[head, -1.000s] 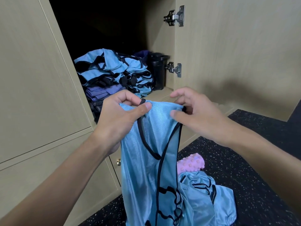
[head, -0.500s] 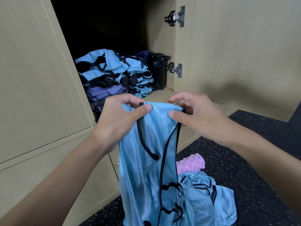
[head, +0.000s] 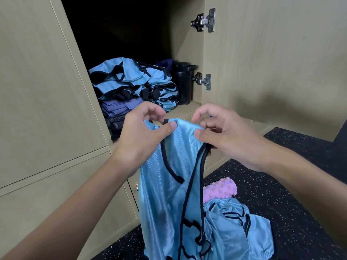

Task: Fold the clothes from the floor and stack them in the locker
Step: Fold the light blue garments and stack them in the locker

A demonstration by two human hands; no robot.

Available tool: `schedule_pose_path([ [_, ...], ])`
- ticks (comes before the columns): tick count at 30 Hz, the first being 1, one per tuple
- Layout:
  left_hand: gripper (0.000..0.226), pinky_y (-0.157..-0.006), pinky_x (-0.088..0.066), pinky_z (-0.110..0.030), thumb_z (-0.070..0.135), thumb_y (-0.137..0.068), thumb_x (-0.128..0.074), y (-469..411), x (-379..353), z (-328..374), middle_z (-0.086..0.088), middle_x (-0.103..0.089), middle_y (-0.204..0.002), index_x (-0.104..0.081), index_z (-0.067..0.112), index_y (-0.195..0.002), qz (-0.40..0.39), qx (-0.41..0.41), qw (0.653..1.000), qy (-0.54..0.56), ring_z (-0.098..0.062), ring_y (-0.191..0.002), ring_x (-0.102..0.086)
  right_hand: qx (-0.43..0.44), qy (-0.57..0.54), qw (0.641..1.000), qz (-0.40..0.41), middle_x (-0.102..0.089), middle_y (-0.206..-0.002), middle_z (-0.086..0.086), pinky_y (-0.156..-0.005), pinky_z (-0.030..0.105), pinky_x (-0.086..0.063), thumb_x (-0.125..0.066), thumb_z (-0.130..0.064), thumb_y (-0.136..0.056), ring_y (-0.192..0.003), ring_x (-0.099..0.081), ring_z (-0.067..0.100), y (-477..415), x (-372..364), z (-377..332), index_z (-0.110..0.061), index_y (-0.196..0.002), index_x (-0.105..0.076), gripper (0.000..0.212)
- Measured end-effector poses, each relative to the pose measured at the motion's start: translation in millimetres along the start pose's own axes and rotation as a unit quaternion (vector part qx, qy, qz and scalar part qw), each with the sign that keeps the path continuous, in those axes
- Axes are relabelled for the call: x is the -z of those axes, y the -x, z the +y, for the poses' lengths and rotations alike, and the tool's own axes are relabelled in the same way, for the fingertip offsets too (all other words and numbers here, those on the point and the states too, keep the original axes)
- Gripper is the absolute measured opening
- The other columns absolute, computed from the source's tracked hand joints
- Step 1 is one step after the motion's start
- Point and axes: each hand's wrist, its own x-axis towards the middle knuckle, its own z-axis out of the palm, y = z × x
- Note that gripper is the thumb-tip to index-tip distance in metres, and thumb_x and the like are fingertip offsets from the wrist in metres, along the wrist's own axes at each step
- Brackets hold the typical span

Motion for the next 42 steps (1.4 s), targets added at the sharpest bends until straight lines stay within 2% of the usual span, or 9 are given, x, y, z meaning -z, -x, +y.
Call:
schedule_pose_path([
  [3,0.017,-0.077,-0.043,-0.011,0.013,-0.082,-0.08,1.5,-1.4,3.1,0.01,-0.062,-0.074,-0.063,0.016,-0.082,-0.011,-0.056,0.997,-0.06,0.001,-0.074,-0.055,-0.047,-0.097,0.994,0.005,-0.056,-0.069,0.012,-0.062,0.028,-0.058,-0.051,0.01,-0.094,-0.063,-0.058,0.021,-0.2,-3.4,-2.2,-0.006,-0.085,-0.07,0.027],
  [9,0.017,-0.078,-0.045,-0.006,0.031,-0.073,-0.085,8.3,-3.6,13.2,0.014,-0.074,-0.084,-0.077,0.022,-0.085,-0.107,-0.039,0.991,-0.071,0.004,-0.081,-0.066,-0.117,-0.255,0.96,-0.021,-0.07,-0.103,0.025,-0.086,0.031,-0.059,-0.031,0.022,-0.092,-0.087,-0.074,0.019,-0.8,-0.3,-6.1,0.01,-0.123,-0.057,0.043],
  [12,0.034,-0.084,-0.043,-0.005,0.031,-0.065,-0.091,9.3,-3.9,9.7,0.012,-0.074,-0.087,-0.074,0.026,-0.094,-0.122,-0.031,0.988,-0.088,0.006,-0.089,-0.066,-0.132,-0.222,0.966,-0.02,-0.066,-0.112,0.029,-0.087,0.028,-0.058,-0.032,0.024,-0.089,-0.089,-0.072,0.019,-0.6,1.9,-4.7,0.007,-0.131,-0.053,0.05],
  [16,0.015,-0.075,-0.044,-0.006,0.015,-0.076,-0.084,10.2,-9.4,6.4,0.013,-0.072,-0.076,-0.073,0.024,-0.081,-0.064,-0.071,0.99,-0.107,0.005,-0.078,-0.065,-0.129,-0.187,0.973,-0.036,-0.07,-0.104,0.022,-0.092,0.038,-0.057,-0.05,0.016,-0.089,-0.098,-0.072,0.025,-1.2,1.0,-4.7,0.002,-0.133,-0.054,0.046],
  [23,0.016,-0.076,-0.045,-0.009,0.013,-0.082,-0.079,7.2,-2.4,7.1,0.016,-0.069,-0.071,-0.069,0.024,-0.076,-0.057,-0.086,0.993,-0.065,0.006,-0.07,-0.061,-0.078,0.115,0.99,-0.011,-0.053,-0.111,-0.008,-0.086,0.018,-0.04,-0.069,-0.015,-0.086,-0.1,-0.052,0.006,-0.4,5.5,1.2,-0.033,-0.104,-0.068,0.026],
  [26,0.012,-0.076,-0.046,-0.015,0.013,-0.084,-0.078,5.5,2.2,9.1,0.012,-0.068,-0.069,-0.071,0.021,-0.078,-0.07,-0.061,0.996,-0.018,-0.001,-0.068,-0.061,-0.065,0.124,0.99,0.008,-0.052,-0.119,-0.008,-0.095,0.027,-0.041,-0.07,-0.03,-0.089,-0.1,-0.055,0.008,-2.0,8.8,5.9,-0.033,-0.09,-0.067,0.004],
  [30,0.011,-0.086,-0.05,-0.026,0.018,-0.083,-0.079,0.5,6.5,6.9,0.009,-0.071,-0.073,-0.074,0.024,-0.076,-0.052,-0.01,0.999,0.001,-0.005,-0.074,-0.064,-0.017,0.086,0.994,0.059,-0.071,-0.09,0.011,-0.082,0.036,-0.05,-0.066,-0.016,-0.093,-0.074,-0.059,0.01,-5.2,14.8,7.9,-0.015,-0.082,-0.065,0.011],
  [37,0.026,-0.093,-0.046,-0.025,0.031,-0.093,-0.069,-6.3,10.6,1.3,0.013,-0.07,-0.076,-0.071,0.02,-0.069,-0.045,0.048,0.997,-0.027,0.005,-0.08,-0.065,0.038,0.09,0.992,0.085,-0.075,-0.085,0.004,-0.076,0.016,-0.048,-0.065,-0.009,-0.093,-0.074,-0.063,0.001,-4.1,16.1,3.3,-0.009,-0.085,-0.07,0.009],
  [42,0.015,-0.088,-0.045,-0.035,0.03,-0.096,-0.065,-8.1,12.2,-2.3,0.0,-0.064,-0.097,-0.07,0.019,-0.086,-0.081,0.073,0.994,0.016,-0.011,-0.084,-0.06,0.043,0.081,0.996,-0.003,-0.075,-0.09,-0.006,-0.077,0.008,-0.047,-0.057,-0.003,-0.096,-0.081,-0.065,-0.004,3.0,15.1,-12.0,-0.021,-0.089,-0.073,0.025],
])
